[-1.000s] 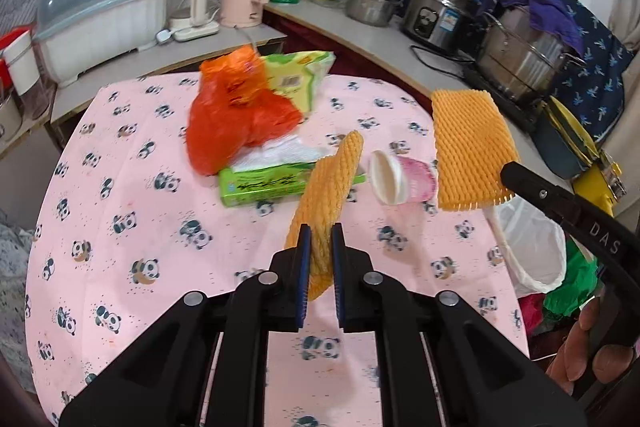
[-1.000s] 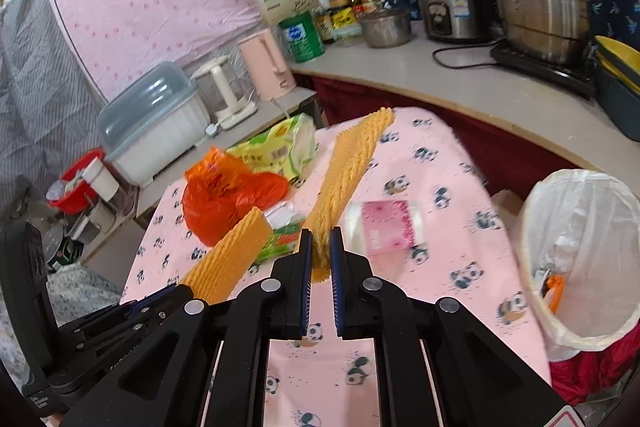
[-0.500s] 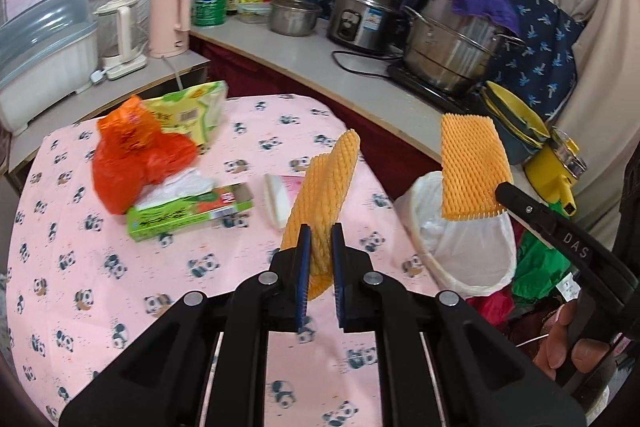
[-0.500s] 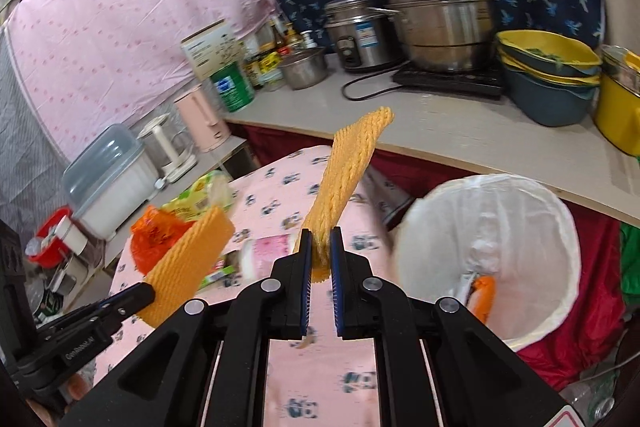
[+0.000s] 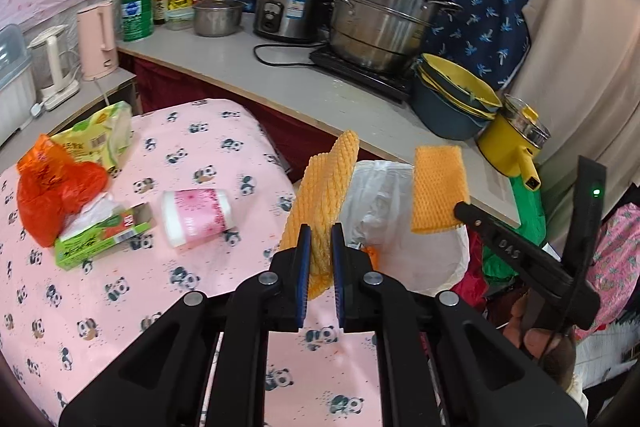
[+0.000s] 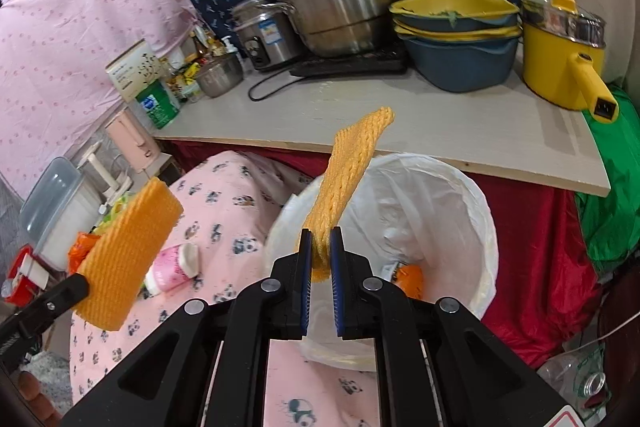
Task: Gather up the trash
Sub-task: 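Carry both orange mesh sleeves over the white bin with both grippers, then open both grippers to drop the mesh sleeves into the bin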
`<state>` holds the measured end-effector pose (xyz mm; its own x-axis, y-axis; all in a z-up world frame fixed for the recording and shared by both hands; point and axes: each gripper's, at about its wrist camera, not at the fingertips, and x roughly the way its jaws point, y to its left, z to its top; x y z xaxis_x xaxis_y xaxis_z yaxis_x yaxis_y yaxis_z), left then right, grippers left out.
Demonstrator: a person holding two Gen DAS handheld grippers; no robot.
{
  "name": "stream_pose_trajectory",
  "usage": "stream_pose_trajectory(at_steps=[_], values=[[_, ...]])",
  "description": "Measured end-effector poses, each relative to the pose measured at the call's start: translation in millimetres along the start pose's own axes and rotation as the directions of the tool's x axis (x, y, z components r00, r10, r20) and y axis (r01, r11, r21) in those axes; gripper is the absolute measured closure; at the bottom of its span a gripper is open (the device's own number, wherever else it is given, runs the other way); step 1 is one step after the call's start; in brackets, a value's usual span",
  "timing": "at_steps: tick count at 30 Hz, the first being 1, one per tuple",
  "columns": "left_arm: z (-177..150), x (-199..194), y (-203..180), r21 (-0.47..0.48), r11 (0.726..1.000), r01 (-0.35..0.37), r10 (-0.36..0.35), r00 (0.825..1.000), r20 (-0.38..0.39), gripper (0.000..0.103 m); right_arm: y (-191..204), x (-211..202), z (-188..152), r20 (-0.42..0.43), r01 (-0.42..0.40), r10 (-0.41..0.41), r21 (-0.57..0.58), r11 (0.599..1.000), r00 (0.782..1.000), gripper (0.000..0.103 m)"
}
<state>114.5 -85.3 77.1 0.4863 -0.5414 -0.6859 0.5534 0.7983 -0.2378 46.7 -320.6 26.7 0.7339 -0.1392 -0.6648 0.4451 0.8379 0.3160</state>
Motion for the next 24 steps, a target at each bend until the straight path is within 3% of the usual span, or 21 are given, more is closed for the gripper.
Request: stream_pose_trajectory(at_steps=[15, 24], values=[[6, 55, -38, 0.049, 0.997, 0.065, -0.06, 0.994, -0.086, 0.093, -41, 46, -11, -0.092, 0.036, -0.03, 0.064, 0.997, 0.995, 0.091], [1, 79, -57, 0.076, 0.993, 0.088, -0.079, 0.989, -0.123, 0.093, -51, 36, -11, -0.071, 0.025, -0.018, 0.093, 0.995, 0.997, 0.083]])
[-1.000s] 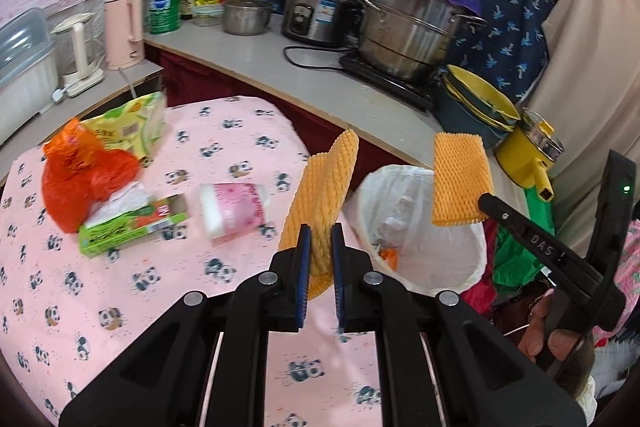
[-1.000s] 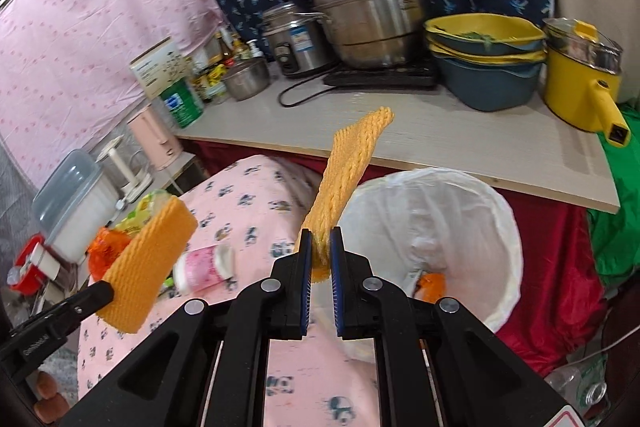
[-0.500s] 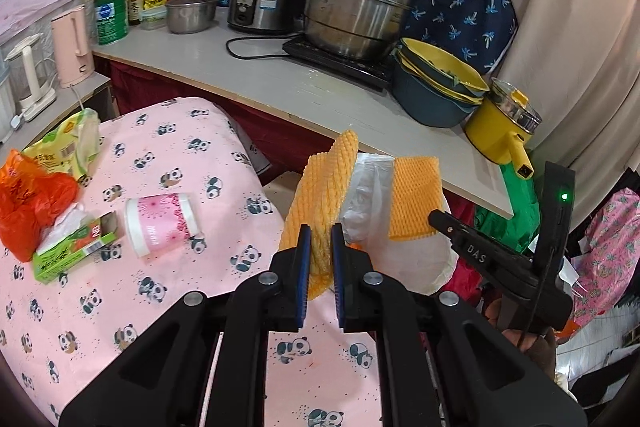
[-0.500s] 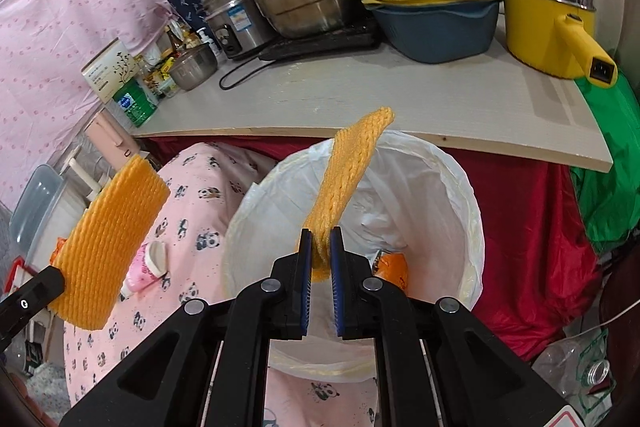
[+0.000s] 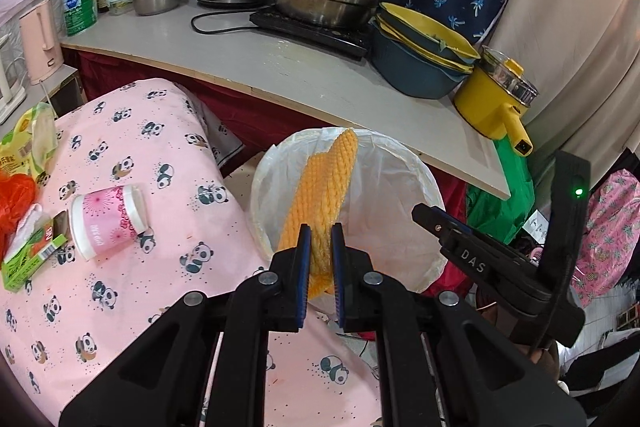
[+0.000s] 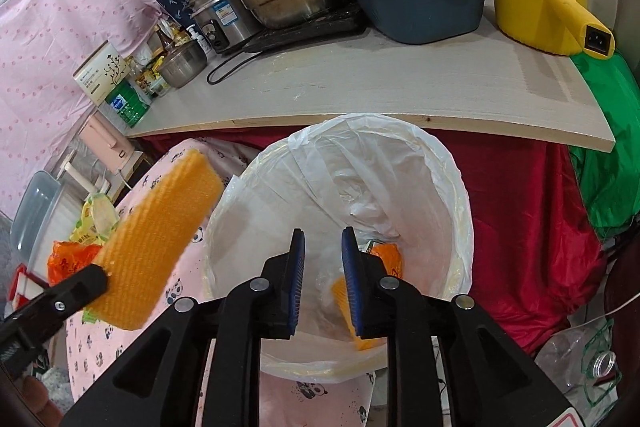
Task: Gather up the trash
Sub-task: 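Open both grippers to drop the mesh sleeves into the bin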
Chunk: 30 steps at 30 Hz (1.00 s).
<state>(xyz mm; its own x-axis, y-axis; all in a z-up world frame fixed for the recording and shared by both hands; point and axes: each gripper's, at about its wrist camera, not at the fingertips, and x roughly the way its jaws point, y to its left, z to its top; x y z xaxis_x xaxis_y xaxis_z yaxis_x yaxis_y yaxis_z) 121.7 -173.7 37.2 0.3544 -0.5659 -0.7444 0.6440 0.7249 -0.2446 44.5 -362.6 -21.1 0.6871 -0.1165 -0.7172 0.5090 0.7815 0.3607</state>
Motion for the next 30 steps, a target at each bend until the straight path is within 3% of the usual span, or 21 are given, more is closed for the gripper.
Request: stream_pose_trajectory(at_steps=[8, 9, 12, 20, 30], values=[[6, 23, -18, 0.003, 0.999, 0.036, -0.036, 0.999, -0.026, 0.091, -10, -10, 1, 0.016, -0.001, 0.001, 0.028, 1.0, 1.0, 0.082], [7, 25, -19, -0.004, 0.999, 0.036, -0.036, 0.999, -0.025, 0.086, -11, -11, 1, 0.017, -0.001, 0.001, 0.03, 1.0, 1.0, 0.082], [8, 27, -16, -0.042, 0.999, 0.021, -0.021, 1.0, -0.011, 0.046, -12, -15, 0, 0.024, 0.002, -0.003, 0.032, 0.999, 1.0, 0.077], [9, 17, 17, -0.126, 0.991, -0.045, 0.047, 0.999, 0.011, 0.043, -12, -23, 0, 0.041, -0.003, 0.002, 0.033, 0.999, 0.999, 0.074], [-2, -9, 54, -0.161, 0.979, -0.123, 0.131, 0.99, 0.042, 0.043, 25, -25, -3, 0.036, -0.032, 0.033, -0.027, 0.999, 0.999, 0.072]])
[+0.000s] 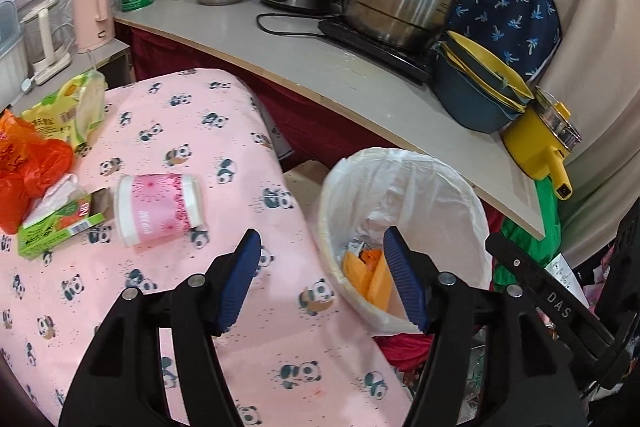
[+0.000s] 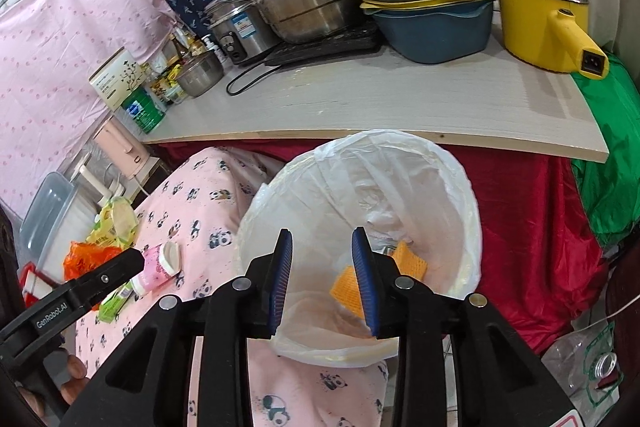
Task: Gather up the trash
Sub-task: 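Open both grippers to drop the mesh sleeves into the bin, then move both grippers back over the table toward the pink cup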
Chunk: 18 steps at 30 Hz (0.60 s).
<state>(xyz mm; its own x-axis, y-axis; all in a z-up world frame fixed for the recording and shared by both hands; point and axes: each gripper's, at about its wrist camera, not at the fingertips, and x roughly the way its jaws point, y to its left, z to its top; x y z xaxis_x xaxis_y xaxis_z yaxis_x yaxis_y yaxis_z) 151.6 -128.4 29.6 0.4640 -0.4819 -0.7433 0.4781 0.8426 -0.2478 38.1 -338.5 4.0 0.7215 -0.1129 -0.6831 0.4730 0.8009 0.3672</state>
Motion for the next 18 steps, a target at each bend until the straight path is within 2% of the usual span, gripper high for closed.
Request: stream_pose_trajectory(at_steps=[6, 9, 18], values=[[-5, -11, 31, -0.031, 0.998, -0.046, 0.046, 0.999, 0.014, 0.042, 35, 4, -5, -0.011, -0.024, 0.023, -0.055, 0.998, 1.0, 0.064], [-6, -19, 51, -0.057, 0.995, -0.078, 0.08, 0.996, 0.029, 0.036, 54, 7, -9, -0.02, -0.038, 0.037, -0.085, 0.996, 0.999, 0.06], [-18, -43, 124, -0.16, 0.971, -0.176, 0.185, 0.982, 0.043, 0.029, 115, 22, -26, -0.062, -0.083, 0.073, -0.168, 0.982, 0.995, 0.046]])
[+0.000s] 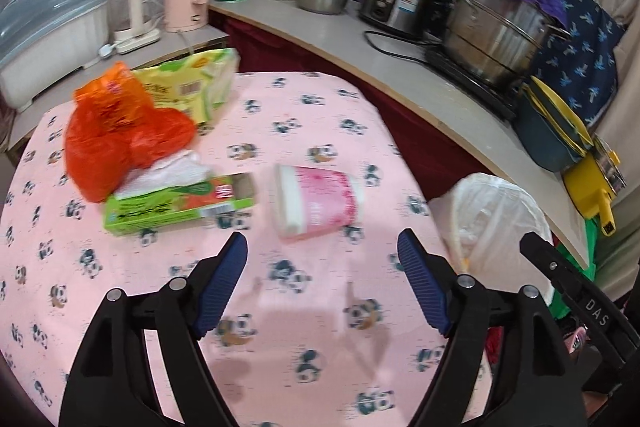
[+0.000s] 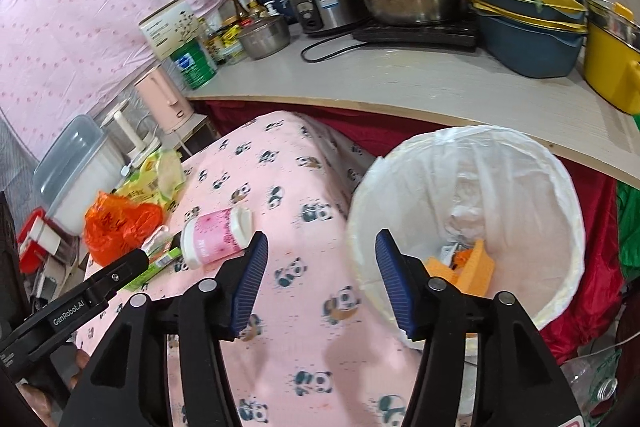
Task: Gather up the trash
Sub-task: 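Move both grippers back over the table toward the pink cup, then grasp the pink paper cup sideways with right gripper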
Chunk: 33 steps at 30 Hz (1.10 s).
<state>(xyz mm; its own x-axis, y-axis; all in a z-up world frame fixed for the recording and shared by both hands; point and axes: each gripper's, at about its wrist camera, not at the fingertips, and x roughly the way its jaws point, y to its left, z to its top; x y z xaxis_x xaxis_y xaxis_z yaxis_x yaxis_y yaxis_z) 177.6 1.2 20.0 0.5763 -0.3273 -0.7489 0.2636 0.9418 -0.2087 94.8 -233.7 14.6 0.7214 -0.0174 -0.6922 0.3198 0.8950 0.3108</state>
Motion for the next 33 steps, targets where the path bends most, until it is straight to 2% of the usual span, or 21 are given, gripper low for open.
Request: stream_pose_trajectory(at_steps=[11, 14, 16, 21, 27, 33], values=[[1, -16, 86, -0.096, 0.988, -0.122, 0.126, 0.991, 0.035, 0.023, 65, 31, -12, -0.059, -0.041, 0.036, -0.088, 0.995, 0.998, 0.036], [2, -20, 103, -0.104, 0.982, -0.158, 0.164, 0.985, 0.051, 0.02, 77, 40, -15, -0.07, -0.048, 0.041, -0.104, 0.993, 0.997, 0.028], [4, -23, 115, -0.106, 0.975, -0.195, 0.203, 0.977, 0.068, 0.014, 86, 46, -16, -0.08, -0.053, 0.044, -0.117, 0.992, 0.996, 0.023], [11, -23, 139, -0.098, 0.962, -0.254, 0.262, 0.962, 0.077, 0.013, 110, 69, -19, -0.11, -0.048, 0.031, -0.161, 0.986, 0.993, 0.019], [23, -12, 165, -0.088, 0.951, -0.296, 0.302, 0.95, 0.076, 0.011, 135, 102, -20, -0.134, -0.007, -0.024, -0.23, 0.973, 0.991, 0.019], [34, 14, 179, -0.065, 0.952, -0.3, 0.303, 0.952, 0.045, 0.011, 153, 130, -18, -0.117, 0.064, -0.104, -0.301, 0.951, 0.988, 0.019]])
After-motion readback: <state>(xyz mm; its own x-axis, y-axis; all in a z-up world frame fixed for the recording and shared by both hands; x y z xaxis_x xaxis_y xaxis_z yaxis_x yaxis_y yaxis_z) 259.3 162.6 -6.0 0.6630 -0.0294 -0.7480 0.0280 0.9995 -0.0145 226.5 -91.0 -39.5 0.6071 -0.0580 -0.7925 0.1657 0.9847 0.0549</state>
